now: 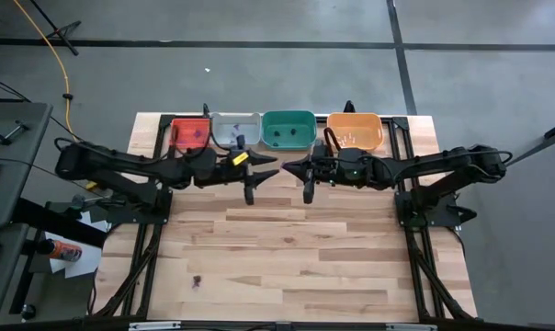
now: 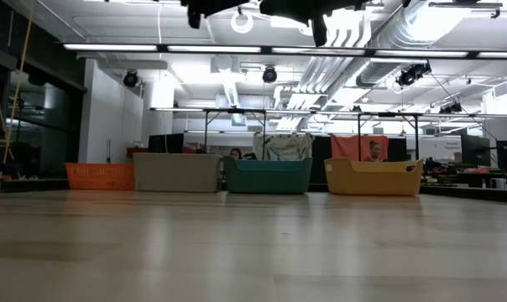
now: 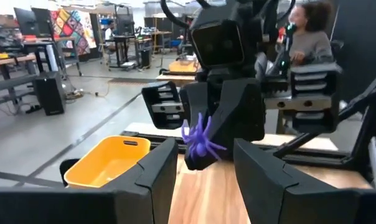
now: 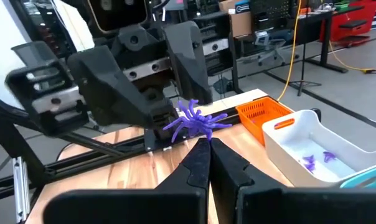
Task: Sort Halloween decoration
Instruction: Put the violet spider into the orange bin
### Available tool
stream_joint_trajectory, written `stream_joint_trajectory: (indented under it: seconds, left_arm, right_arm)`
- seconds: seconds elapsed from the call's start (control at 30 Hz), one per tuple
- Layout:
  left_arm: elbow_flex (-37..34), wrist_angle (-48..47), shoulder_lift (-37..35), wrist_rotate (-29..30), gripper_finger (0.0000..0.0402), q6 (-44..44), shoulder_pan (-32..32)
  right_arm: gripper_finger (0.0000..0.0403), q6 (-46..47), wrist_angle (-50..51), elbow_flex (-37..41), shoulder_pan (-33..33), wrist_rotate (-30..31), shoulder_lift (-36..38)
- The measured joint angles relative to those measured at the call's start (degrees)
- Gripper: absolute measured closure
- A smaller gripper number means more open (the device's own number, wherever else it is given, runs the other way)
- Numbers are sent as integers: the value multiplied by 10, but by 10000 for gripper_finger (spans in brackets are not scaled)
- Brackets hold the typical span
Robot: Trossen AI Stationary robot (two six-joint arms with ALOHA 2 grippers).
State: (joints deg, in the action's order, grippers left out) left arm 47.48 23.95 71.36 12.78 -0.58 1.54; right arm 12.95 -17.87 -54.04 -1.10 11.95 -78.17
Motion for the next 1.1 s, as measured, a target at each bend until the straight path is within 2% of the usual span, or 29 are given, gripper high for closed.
stream_joint_trajectory:
  seconds: [0.23, 0.83, 1.1]
  left_arm:
    - [34, 0, 30, 26, 257, -18, -1]
    - [34, -3, 55, 29, 257, 10, -1]
    - [34, 32, 67, 94, 257, 4, -2]
  right_arm:
    - [403, -2, 1, 0, 0, 7, 0]
    - [403, 3, 9, 0, 10, 21, 0]
    - [403, 11, 13, 0, 11, 21, 0]
